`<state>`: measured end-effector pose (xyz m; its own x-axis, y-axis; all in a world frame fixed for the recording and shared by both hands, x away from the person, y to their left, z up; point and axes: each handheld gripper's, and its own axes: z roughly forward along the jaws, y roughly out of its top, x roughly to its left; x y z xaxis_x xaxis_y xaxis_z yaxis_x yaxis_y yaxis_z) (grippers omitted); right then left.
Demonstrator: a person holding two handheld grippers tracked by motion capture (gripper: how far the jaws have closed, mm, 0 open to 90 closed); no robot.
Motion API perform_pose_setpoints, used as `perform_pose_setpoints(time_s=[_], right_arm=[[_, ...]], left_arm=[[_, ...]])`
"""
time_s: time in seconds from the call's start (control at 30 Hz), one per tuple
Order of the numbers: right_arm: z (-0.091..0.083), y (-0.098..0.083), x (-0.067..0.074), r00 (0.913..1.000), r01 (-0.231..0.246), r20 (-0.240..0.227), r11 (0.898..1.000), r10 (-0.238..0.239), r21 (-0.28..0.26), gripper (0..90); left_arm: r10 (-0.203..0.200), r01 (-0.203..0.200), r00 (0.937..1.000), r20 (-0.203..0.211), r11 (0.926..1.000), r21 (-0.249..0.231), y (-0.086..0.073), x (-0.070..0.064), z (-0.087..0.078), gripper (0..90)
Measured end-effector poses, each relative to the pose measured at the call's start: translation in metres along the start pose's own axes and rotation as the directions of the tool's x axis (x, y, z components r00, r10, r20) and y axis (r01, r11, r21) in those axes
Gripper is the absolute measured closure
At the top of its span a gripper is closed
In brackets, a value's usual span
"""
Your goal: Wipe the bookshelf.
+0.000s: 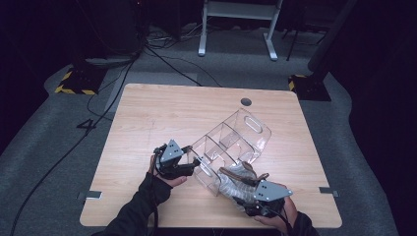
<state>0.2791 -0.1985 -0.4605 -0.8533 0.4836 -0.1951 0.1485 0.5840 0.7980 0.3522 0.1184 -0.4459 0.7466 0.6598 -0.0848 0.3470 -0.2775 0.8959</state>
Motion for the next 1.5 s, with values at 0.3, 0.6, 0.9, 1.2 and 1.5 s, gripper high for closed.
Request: perform_pose_setpoints(time_s=[0.3,0.6,0.9,1.2,1.5], right_arm=[[0.038,-0.018,-0.009,0.9973,-0.068,-0.02,0.991,0.07,0.115,36.5],[0.041,-0.017,-0.014,0.9974,-0.067,-0.016,0.989,0.07,0.135,64.9],[0.022,0.0,-0.008,0.9999,-0.003,0.016,1.0,0.003,0.016,73.1],[0.012,0.043,-0.009,0.9977,0.03,0.065,0.989,-0.02,-0.146,72.7],[0.05,0.029,-0.007,0.9994,0.005,0.034,0.999,-0.003,-0.042,72.2]], left_arm=[[0.004,-0.004,1.0,-0.004,1.0,0.008,0.001,-0.001,-0.001,43.0],[0.002,-0.002,0.9999,-0.015,1.0,0.005,0.0,-0.003,0.0,43.0],[0.001,0.0,0.9997,-0.025,0.9999,0.015,0.002,-0.004,0.0,43.5],[-0.01,0.011,0.9993,-0.035,0.9998,0.015,0.001,-0.007,0.0,43.9],[0.001,-0.001,0.9997,-0.026,0.9999,0.016,0.001,-0.01,-0.001,43.7]])
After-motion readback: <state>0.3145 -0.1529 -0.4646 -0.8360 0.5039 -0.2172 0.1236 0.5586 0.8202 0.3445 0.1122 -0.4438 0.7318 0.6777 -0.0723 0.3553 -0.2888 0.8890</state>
